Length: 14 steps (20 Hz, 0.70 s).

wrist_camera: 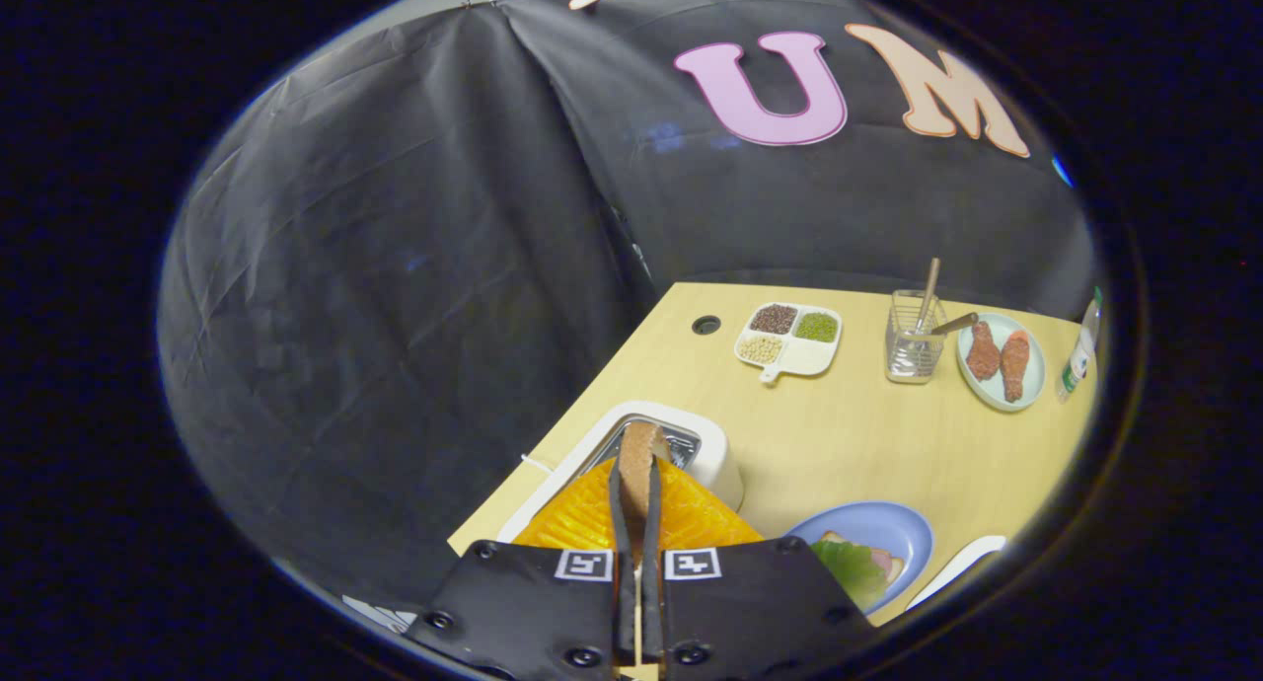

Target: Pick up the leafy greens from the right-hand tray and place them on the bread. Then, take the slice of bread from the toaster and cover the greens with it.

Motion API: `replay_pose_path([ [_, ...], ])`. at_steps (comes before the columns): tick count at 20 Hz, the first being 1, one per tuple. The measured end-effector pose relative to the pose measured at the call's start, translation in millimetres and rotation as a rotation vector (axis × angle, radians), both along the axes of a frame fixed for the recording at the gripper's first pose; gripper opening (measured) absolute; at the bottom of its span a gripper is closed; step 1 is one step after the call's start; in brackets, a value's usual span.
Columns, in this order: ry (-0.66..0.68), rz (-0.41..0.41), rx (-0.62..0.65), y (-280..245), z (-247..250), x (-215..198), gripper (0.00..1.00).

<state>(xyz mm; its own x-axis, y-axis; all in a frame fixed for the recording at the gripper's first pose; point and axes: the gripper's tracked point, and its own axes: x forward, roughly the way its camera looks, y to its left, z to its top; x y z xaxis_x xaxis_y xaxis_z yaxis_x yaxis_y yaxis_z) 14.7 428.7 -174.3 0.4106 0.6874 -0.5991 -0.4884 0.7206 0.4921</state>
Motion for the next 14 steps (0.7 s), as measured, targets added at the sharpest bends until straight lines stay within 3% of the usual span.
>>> replay_pose_path([
  [9, -0.005, -0.079, 0.151, -40, 28, 6, 0.05],
  [14, -0.009, -0.109, 0.143, -67, 15, 5, 0.05],
])
